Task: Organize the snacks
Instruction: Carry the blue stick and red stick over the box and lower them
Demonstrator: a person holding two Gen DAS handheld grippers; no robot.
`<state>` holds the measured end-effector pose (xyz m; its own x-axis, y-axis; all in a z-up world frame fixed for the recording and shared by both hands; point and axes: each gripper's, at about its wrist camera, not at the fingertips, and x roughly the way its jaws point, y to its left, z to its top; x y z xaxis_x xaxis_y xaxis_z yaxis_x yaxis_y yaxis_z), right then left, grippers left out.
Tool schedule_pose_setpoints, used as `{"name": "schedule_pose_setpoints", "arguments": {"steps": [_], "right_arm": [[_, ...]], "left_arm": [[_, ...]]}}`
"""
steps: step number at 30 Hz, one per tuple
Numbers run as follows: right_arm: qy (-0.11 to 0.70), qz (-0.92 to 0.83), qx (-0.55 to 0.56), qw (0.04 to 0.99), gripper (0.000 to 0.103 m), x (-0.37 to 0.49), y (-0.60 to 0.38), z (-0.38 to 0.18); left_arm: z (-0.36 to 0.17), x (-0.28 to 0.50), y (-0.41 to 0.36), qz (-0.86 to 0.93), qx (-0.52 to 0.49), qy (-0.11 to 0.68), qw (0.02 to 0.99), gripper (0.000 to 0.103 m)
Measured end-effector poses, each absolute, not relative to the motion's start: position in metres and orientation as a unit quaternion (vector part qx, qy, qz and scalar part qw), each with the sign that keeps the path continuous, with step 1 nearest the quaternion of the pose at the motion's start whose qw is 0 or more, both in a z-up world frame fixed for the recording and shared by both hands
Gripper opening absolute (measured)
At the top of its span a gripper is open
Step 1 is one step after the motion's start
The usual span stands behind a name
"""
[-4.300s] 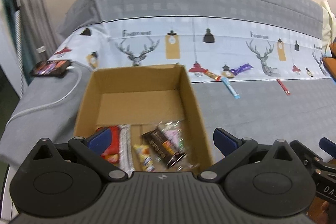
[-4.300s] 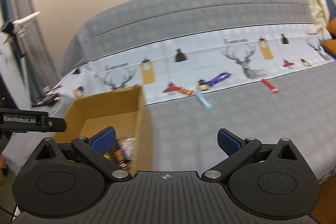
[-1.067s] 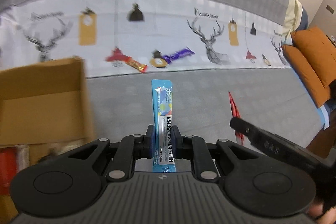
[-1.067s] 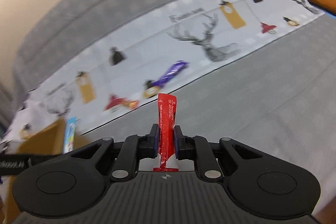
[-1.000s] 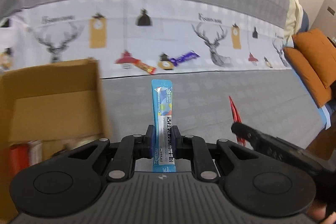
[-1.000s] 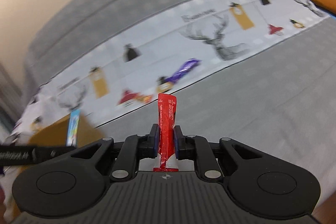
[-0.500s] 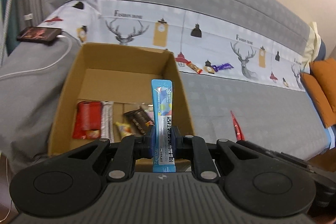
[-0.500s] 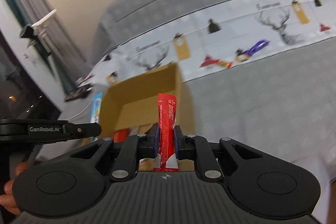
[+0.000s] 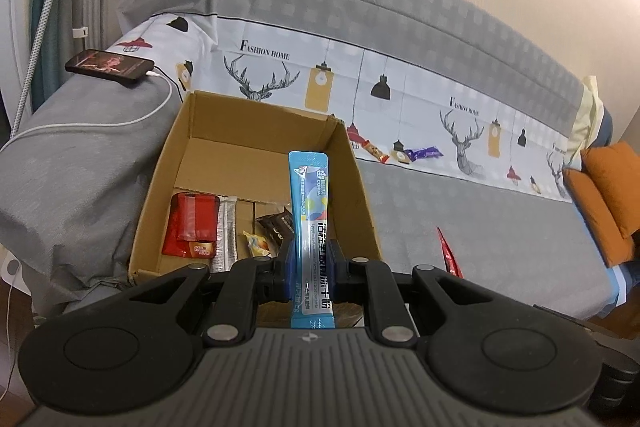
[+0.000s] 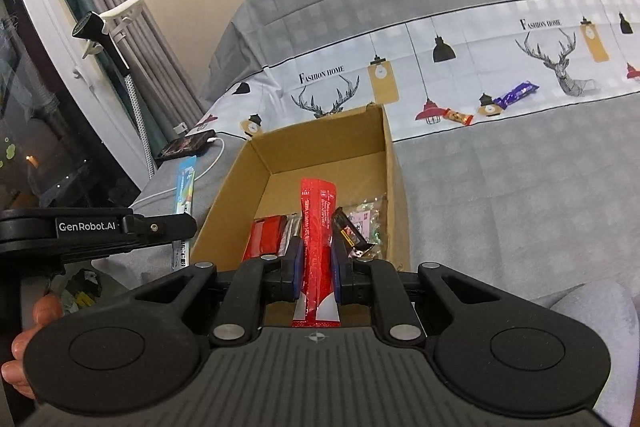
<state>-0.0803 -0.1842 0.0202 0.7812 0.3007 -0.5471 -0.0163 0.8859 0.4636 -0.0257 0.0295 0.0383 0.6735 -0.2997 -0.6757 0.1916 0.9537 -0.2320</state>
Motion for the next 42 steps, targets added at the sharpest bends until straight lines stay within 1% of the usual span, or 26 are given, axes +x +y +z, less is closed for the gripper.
{"name": "schedule_pose_setpoints", "arguments": {"steps": [10, 29, 42], "right_arm": [[0.324, 0.083, 0.205, 0.920, 0.016, -0.077, -0.176, 0.024], [0.322, 0.085, 0.189, 0.924, 0.016, -0.064, -0.169, 0.020], [0.342, 0.095, 0.170, 0.919, 0.016, -0.023, -0.153, 0.009]], "left_arm": [[0.041, -0.028, 0.044, -0.136, -0.087, 0.361, 0.918, 0.017], [0.031, -0.002, 0.046, -0.122, -0.084, 0.382, 0.912, 0.017], [0.013, 0.040, 0.059, -0.103, -0.087, 0.396, 0.908, 0.017]]}}
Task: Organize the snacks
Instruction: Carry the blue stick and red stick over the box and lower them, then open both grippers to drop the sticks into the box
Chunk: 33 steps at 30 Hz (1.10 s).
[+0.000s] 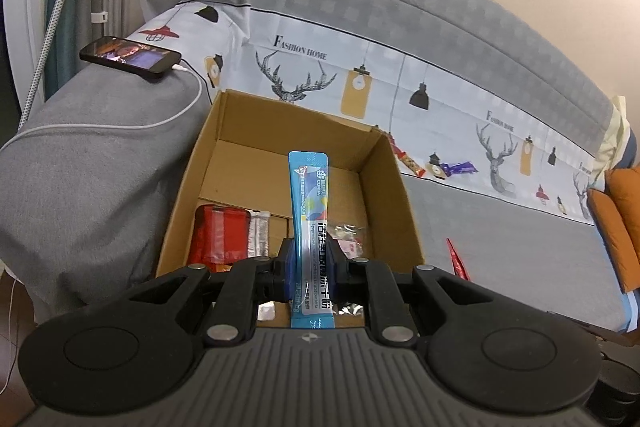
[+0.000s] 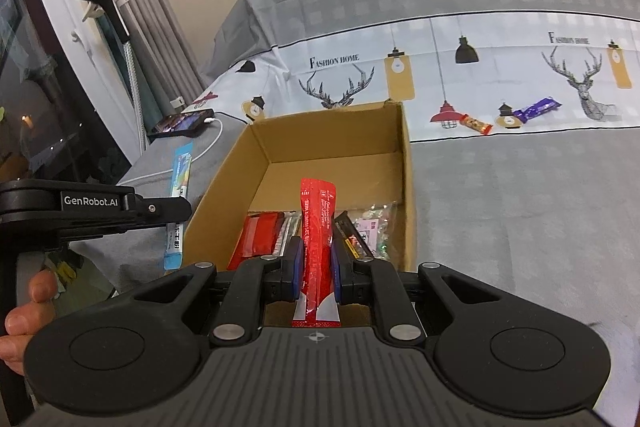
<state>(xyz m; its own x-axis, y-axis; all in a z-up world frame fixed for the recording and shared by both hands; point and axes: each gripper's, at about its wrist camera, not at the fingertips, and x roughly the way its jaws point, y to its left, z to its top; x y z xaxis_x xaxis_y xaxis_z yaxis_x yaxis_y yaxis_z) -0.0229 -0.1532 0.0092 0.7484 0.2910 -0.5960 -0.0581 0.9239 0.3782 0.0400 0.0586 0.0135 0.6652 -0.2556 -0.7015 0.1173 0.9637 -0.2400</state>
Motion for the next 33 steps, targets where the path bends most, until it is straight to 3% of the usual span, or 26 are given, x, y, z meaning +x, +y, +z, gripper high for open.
{"name": "schedule_pose_setpoints", "arguments": {"steps": [33], "right_arm": [[0.390, 0.099, 0.178, 0.898, 0.016, 0.080, -0.141, -0.041]], "left_arm": [[-0.044, 0.138, 0.061, -0.079, -0.079, 0.448, 0.887, 0.017]]}}
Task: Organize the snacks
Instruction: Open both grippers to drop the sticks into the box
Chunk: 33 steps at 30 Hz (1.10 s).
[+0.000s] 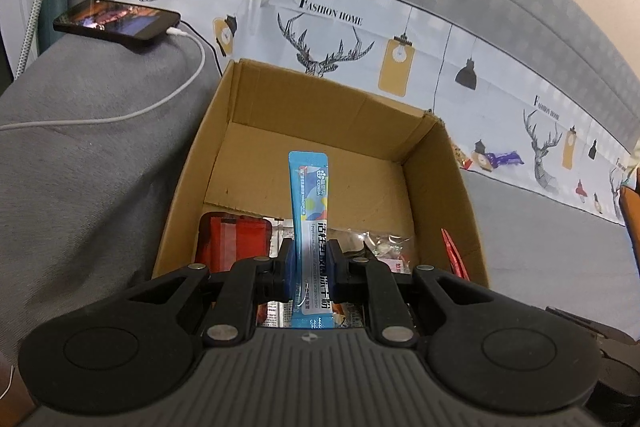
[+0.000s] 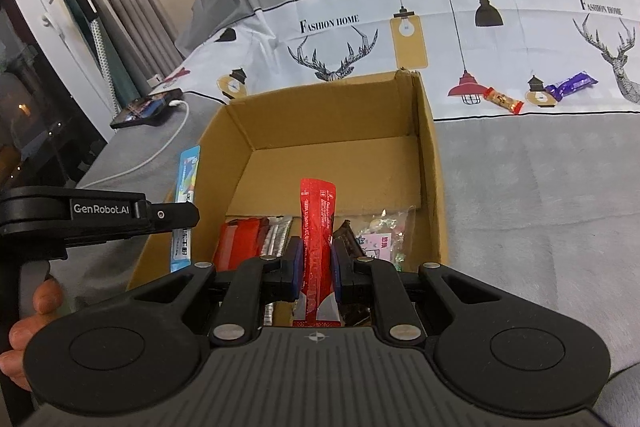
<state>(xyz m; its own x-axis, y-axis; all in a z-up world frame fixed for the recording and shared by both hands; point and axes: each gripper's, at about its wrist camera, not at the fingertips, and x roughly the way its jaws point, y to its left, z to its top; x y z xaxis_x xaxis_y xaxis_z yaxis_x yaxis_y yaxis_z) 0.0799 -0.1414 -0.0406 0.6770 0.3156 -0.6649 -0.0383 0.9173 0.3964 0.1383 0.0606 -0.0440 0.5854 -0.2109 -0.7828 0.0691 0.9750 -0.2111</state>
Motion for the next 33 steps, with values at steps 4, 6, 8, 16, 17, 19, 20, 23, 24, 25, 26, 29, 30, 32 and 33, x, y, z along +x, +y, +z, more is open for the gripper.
{"name": "schedule_pose_setpoints", "arguments": {"steps": [4, 6, 8, 16, 17, 19, 20, 23, 24, 25, 26, 29, 30, 32, 33], "right_arm": [[0.398, 0.095, 0.176, 0.895, 0.016, 0.091, -0.140, -0.050], [0.403, 0.094, 0.176, 0.893, 0.016, 0.097, -0.139, -0.054], [0.406, 0.094, 0.175, 0.892, 0.016, 0.102, -0.137, -0.058], [0.414, 0.096, 0.172, 0.889, 0.016, 0.119, -0.130, -0.066], [0.414, 0.096, 0.171, 0.889, 0.016, 0.120, -0.130, -0.066], [0.413, 0.096, 0.169, 0.890, 0.017, 0.123, -0.129, -0.067], [0.413, 0.095, 0.168, 0.890, 0.021, 0.124, -0.128, -0.067], [0.422, 0.087, 0.187, 0.883, 0.054, 0.131, -0.132, -0.067], [0.425, 0.081, 0.200, 0.879, 0.065, 0.132, -0.135, -0.067], [0.428, 0.072, 0.215, 0.875, 0.077, 0.131, -0.138, -0.066], [0.429, 0.066, 0.231, 0.871, 0.077, 0.130, -0.141, -0.065], [0.434, 0.073, 0.252, 0.862, 0.083, 0.122, -0.147, -0.060], [0.435, 0.071, 0.252, 0.862, 0.083, 0.118, -0.147, -0.058], [0.435, 0.073, 0.246, 0.863, 0.085, 0.107, -0.147, -0.052], [0.435, 0.075, 0.240, 0.864, 0.086, 0.102, -0.146, -0.049]], "left_arm": [[-0.052, 0.145, 0.062, -0.078, -0.078, 0.457, 0.883, 0.017], [-0.056, 0.148, 0.062, -0.078, -0.077, 0.460, 0.881, 0.017], [-0.059, 0.151, 0.062, -0.076, -0.076, 0.464, 0.880, 0.017], [-0.070, 0.161, 0.064, -0.069, -0.072, 0.469, 0.877, 0.017], [-0.071, 0.163, 0.065, -0.069, -0.073, 0.470, 0.877, 0.018], [-0.071, 0.166, 0.066, -0.069, -0.076, 0.474, 0.875, 0.022], [-0.070, 0.166, 0.067, -0.068, -0.079, 0.474, 0.874, 0.027], [-0.062, 0.161, 0.071, -0.058, -0.090, 0.459, 0.882, 0.090], [-0.058, 0.158, 0.073, -0.052, -0.093, 0.448, 0.888, 0.102], [-0.054, 0.153, 0.074, -0.048, -0.094, 0.437, 0.893, 0.102], [-0.051, 0.149, 0.075, -0.046, -0.091, 0.430, 0.897, 0.102], [-0.049, 0.138, 0.075, -0.041, -0.078, 0.442, 0.892, 0.102], [-0.048, 0.133, 0.076, -0.041, -0.080, 0.447, 0.890, 0.102], [-0.046, 0.121, 0.077, -0.039, -0.081, 0.454, 0.887, 0.102], [-0.045, 0.115, 0.078, -0.036, -0.081, 0.455, 0.886, 0.102]]}}
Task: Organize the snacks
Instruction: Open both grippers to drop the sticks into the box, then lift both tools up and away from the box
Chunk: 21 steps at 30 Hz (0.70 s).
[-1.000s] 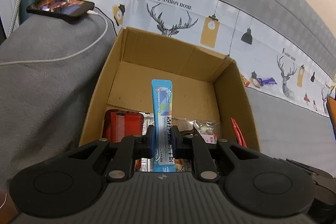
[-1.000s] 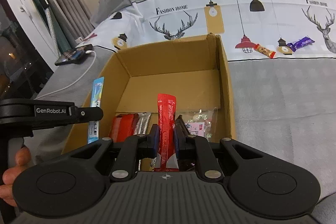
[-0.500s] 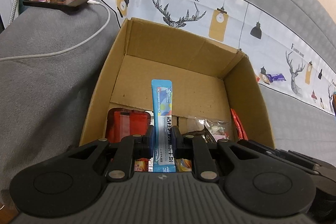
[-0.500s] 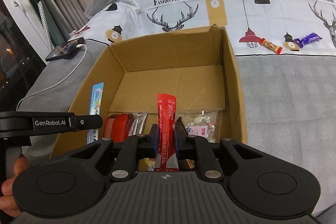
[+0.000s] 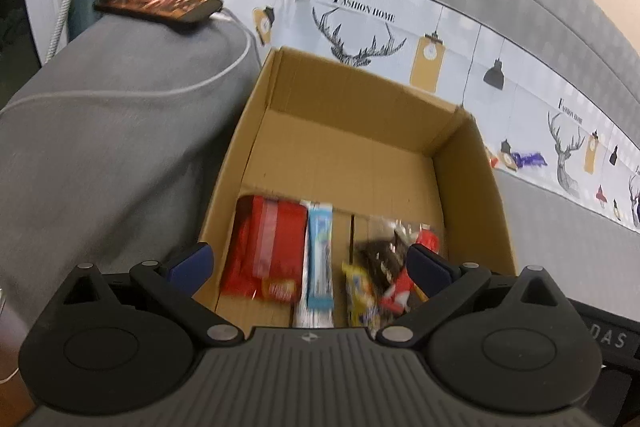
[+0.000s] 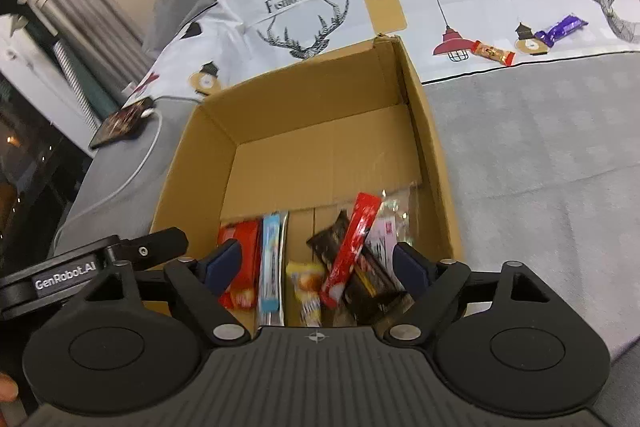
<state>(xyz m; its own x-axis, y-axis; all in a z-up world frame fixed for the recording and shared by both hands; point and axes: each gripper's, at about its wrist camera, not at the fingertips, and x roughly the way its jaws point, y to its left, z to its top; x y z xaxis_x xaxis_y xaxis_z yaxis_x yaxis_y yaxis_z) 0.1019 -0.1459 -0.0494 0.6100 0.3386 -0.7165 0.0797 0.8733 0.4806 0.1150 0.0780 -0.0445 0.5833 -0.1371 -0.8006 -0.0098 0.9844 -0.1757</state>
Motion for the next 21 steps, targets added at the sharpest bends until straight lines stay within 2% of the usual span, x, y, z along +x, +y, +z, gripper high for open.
{"name": "schedule_pose_setpoints", "arguments": {"steps": [11, 21], "right_arm": [[0.408, 0.073, 0.187, 0.891, 0.090, 0.028, -0.137, -0.016], [0.344, 0.074, 0.142, 0.925, 0.093, -0.033, -0.133, 0.015]], "left_arm": [[-0.019, 0.048, 0.085, -0.020, -0.065, 0.438, 0.896, 0.102], [0.002, -0.001, 0.071, -0.017, -0.047, 0.418, 0.907, 0.103]]}}
